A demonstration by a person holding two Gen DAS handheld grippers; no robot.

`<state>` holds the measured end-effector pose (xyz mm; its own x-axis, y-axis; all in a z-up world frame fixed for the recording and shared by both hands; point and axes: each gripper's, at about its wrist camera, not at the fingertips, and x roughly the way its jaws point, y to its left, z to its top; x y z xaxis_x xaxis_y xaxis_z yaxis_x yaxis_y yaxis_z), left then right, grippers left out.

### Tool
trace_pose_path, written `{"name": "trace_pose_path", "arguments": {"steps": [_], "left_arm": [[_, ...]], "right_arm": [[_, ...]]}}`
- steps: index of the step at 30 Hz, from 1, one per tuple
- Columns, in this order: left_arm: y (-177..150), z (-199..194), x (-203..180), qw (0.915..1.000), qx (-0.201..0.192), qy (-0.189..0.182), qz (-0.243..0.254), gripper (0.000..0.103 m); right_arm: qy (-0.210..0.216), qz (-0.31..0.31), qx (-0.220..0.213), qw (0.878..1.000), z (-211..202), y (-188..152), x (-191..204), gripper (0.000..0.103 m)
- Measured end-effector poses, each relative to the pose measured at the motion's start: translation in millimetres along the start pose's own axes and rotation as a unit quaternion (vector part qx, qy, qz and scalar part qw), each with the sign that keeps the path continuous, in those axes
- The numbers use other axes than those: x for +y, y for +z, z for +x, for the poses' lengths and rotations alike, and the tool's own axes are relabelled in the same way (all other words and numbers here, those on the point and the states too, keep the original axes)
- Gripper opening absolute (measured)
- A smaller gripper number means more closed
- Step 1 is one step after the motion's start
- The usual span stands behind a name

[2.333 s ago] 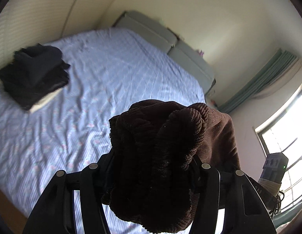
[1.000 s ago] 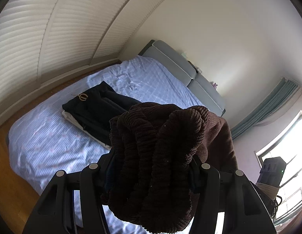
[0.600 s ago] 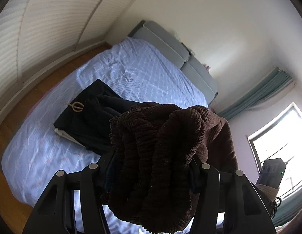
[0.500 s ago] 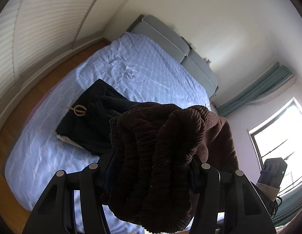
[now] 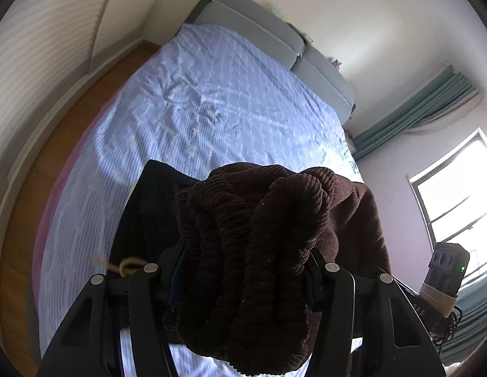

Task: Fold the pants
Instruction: 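Carry the folded pants with both grippers toward the stack of dark clothes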

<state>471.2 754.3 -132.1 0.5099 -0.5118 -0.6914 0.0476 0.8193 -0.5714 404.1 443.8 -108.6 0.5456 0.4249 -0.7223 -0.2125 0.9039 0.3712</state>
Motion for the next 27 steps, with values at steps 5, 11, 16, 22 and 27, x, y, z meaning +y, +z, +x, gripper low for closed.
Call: {"name": "trace_pose_path", "arguments": {"steps": [5,11,16,22,27], "left_arm": [[11,37,26,0.9994,0.030,0.015,0.007,0.056],[10,61,44,0.9967,0.066,0.033,0.035,0.057],[7,81,57,0.9955,0.081,0.036,0.032,0.062],[7,94,64,0.9948,0.080,0.051,0.038,0.072],[8,89,55,0.9905,0.072,0.096,0.067,0.083]], "right_arm": [[-0.016,0.014,0.022,1.000,36,5,-16,0.038],[-0.026,-0.001,0.028,0.999,47,0,-22,0.040],[-0.020,0.026,0.041,0.999,67,2,-36,0.046],[-0.011,0.036,0.053,0.998,83,0,-50,0.050],[-0.009,0.038,0.054,0.998,87,1,-52,0.056]]}}
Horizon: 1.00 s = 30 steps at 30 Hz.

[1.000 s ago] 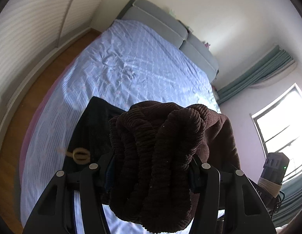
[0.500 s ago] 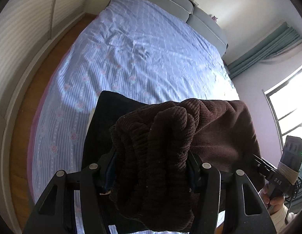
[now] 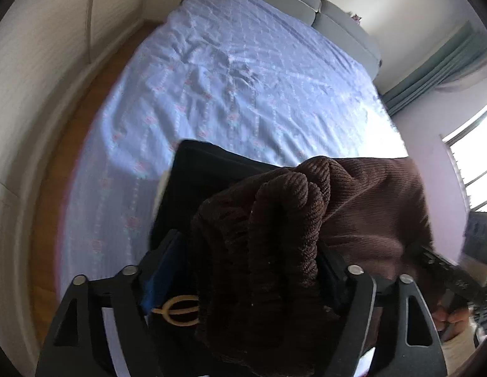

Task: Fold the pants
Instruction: 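Carry the folded pants with both grippers toward the stack of dark clothes, then lower the pants onto the clothes stack and open both grippers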

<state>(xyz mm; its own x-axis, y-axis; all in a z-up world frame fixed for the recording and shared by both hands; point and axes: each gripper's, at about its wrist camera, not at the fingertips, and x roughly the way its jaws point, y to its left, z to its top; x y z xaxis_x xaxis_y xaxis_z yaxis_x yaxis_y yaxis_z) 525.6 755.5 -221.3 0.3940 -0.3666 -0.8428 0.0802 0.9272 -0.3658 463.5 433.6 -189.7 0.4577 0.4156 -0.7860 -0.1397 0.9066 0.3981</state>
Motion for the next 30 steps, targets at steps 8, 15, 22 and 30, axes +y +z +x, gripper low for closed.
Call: {"name": "trace_pose_path", "arguments": {"steps": [8,15,22,30], "left_arm": [[-15,-43,-52,0.9793,-0.036,0.167,0.109,0.088],[-49,-78,-95,0.9573,-0.059,0.227,0.169,0.088],[-92,-127,-138,0.9600,-0.088,0.217,0.153,0.088],[-145,-185,-244,0.9532,-0.153,0.201,0.166,0.100]], "right_arm": [[-0.028,-0.034,-0.014,0.999,-19,-3,15,0.071],[-0.036,-0.078,-0.048,0.995,-66,-17,40,0.071],[-0.049,-0.101,-0.087,0.990,-144,-51,53,0.074],[-0.094,-0.080,-0.131,0.984,-242,-96,19,0.085]]}}
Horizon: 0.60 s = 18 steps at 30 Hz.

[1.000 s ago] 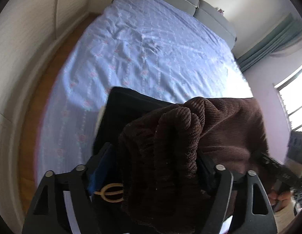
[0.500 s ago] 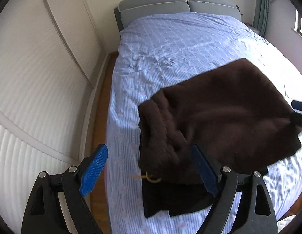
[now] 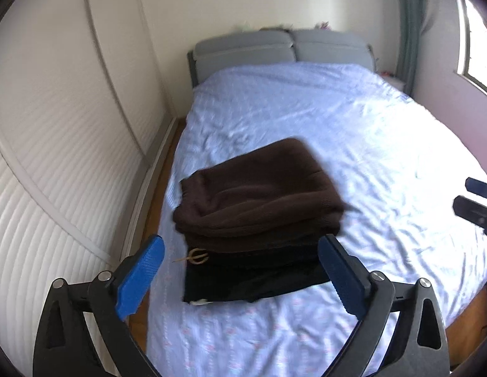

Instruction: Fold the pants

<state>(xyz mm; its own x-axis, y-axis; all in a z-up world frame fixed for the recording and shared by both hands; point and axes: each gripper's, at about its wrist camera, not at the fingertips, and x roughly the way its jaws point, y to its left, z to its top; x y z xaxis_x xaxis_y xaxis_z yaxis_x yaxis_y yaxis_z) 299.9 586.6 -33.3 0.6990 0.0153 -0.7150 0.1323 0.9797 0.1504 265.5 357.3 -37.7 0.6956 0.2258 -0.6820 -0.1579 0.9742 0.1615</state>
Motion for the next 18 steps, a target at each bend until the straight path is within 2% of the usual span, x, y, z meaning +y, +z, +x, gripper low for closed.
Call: {"name": "trace_pose_path", "arguments": {"steps": [5,11,14,18], "left_arm": [[-3,-59,-85,0.9989,-0.043,-0.007,0.014,0.103],[-20,-103,-190,0.9981,-0.053,-0.029,-0.011,0.103],[-27,-123,-235,0.9968,-0.049,-0.052,-0.034,0.103],[-40,-154,-285,0.9961,-0.053,-0.056,-0.044,0.103]], "right_arm": [[-0.013,0.014,-0.015,1.000,-62,-21,-50,0.087],[-0.034,0.007,-0.024,0.999,-140,-52,-125,0.090],[-0.042,0.005,-0.027,0.999,-175,-67,-164,0.090],[-0.053,0.008,-0.038,0.998,-219,-85,-210,0.090]]}}
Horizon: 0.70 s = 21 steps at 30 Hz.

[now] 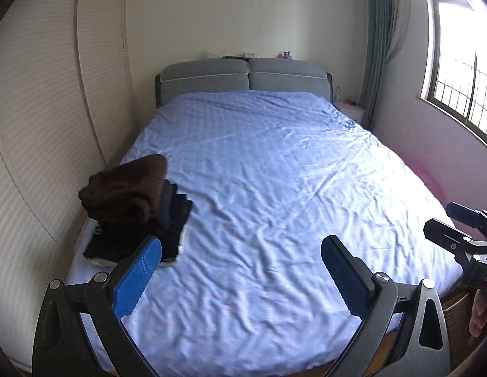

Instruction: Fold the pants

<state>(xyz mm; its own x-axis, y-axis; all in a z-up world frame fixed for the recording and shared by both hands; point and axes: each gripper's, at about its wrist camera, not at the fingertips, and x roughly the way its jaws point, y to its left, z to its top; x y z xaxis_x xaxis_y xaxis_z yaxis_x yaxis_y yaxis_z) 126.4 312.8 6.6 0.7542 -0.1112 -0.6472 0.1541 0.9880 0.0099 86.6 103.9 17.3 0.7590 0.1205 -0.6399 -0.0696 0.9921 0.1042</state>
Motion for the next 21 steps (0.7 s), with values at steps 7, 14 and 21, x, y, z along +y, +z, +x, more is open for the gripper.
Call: {"name": "trace_pose_path", "arguments": {"steps": [7,14,21], "left_arm": [[-6,-31,-69,0.9999,-0.012,0.000,0.002,0.103],[-5,-47,-99,0.9996,-0.024,0.002,0.014,0.103],[-5,-55,-115,0.9992,-0.029,-0.003,0.028,0.103]], "right_arm": [[-0.015,-0.002,-0.013,1.000,-54,-20,-64,0.090],[-0.028,0.017,-0.026,0.999,-85,-31,-96,0.090],[-0.034,0.028,-0.035,0.998,-98,-35,-106,0.090]]}}
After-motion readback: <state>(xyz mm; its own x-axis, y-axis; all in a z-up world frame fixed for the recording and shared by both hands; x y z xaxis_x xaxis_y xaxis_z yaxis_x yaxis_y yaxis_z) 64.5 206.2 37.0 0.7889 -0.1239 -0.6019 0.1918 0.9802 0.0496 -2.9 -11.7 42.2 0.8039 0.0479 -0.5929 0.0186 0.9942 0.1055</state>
